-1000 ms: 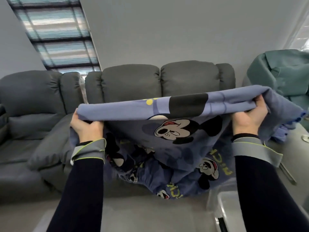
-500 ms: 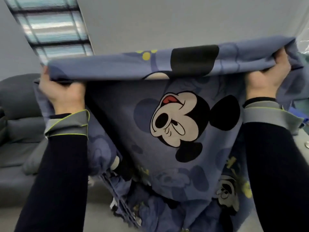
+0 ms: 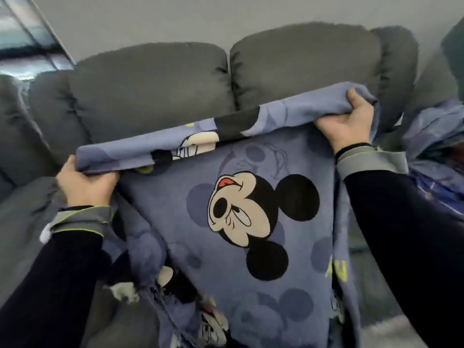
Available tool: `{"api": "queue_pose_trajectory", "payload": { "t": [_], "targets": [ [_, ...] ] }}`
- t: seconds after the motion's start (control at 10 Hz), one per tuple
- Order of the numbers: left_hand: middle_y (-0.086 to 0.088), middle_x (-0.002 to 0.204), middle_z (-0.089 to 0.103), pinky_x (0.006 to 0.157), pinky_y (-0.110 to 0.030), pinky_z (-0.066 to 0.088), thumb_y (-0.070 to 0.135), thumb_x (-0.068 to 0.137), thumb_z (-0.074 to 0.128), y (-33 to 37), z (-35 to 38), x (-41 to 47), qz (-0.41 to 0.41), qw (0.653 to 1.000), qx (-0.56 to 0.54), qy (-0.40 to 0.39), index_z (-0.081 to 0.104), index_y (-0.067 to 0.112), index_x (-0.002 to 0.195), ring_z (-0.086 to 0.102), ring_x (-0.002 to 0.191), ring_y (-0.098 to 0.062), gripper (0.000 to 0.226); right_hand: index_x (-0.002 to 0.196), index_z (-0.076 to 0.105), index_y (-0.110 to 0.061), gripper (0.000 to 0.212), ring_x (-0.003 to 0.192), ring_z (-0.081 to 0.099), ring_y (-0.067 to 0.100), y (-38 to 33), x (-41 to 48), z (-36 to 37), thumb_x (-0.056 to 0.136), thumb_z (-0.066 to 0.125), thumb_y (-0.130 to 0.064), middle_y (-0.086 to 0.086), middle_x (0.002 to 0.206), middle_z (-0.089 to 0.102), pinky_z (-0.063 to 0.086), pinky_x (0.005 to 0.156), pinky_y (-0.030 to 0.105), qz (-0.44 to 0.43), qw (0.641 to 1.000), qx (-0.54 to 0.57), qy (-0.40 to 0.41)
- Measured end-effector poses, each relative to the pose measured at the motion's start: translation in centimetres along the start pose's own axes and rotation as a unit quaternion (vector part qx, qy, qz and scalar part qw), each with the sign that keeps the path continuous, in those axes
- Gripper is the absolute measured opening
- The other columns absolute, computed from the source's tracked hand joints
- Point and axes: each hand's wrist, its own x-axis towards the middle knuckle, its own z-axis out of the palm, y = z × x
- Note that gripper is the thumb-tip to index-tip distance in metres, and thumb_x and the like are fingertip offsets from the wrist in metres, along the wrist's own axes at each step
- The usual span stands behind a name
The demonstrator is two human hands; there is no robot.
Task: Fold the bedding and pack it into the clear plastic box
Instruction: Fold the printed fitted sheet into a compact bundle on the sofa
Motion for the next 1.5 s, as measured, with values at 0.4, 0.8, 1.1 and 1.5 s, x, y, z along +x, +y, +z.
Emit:
{"api": "queue_pose_trajectory", "payload": {
  "t": [0.4, 0.8, 1.1, 1.5],
  "targets": [
    [-0.005, 0.097, 0.056, 0.103, -0.048, 0.038, 0.047, 0.083, 0.062, -36.4, 3.7, -5.5, -0.607, 0.772, -0.184, 0.044, 0.057, 0.021, 0.091, 0.055, 0.100, -0.022, 0.028, 0.094, 0.071, -0.012, 0.014, 0.078, 0.072, 0.024, 9.2, 1.9, -34.2, 0.083, 0.063, -0.014, 0.010, 0.086, 0.075, 0.059, 0.074, 0.035, 0.202, 0.932, -0.180, 0.240],
    [-0.013, 0.104, 0.073, 0.097, -0.040, 0.049, 0.026, 0.091, 0.057, -37.7, 28.5, -17.7, -0.673, 0.713, -0.098, -0.169, 0.065, 0.009, 0.116, 0.067, 0.099, -0.025, 0.031, 0.108, 0.065, -0.010, 0.028, 0.100, 0.055, 0.035, 4.3, 0.1, -48.1, 0.084, 0.053, -0.004, 0.019, 0.108, 0.058, 0.045, 0.084, 0.026, -0.032, 0.633, -0.661, 0.401],
    [-0.008, 0.092, 0.071, 0.100, -0.033, 0.043, 0.019, 0.094, 0.038, -33.9, 36.9, -13.2, -0.547, 0.786, -0.197, -0.210, 0.071, 0.008, 0.090, 0.062, 0.098, -0.020, 0.035, 0.079, 0.063, -0.013, 0.017, 0.055, 0.054, -0.002, -4.4, 11.7, -46.8, 0.083, 0.065, 0.003, -0.012, 0.061, 0.064, 0.046, 0.063, 0.025, 0.166, 0.752, -0.605, 0.203],
    [-0.014, 0.104, 0.073, 0.059, -0.034, 0.059, 0.026, 0.093, 0.055, -37.6, 37.5, -21.5, -0.694, 0.684, 0.045, -0.220, 0.062, 0.005, 0.122, 0.073, 0.082, -0.025, 0.036, 0.068, 0.062, -0.016, 0.030, 0.064, 0.053, 0.007, -10.6, 15.2, -47.6, 0.087, 0.064, -0.039, -0.003, 0.069, 0.060, 0.046, 0.063, 0.023, 0.227, 0.694, -0.637, 0.249]
  ]
}}
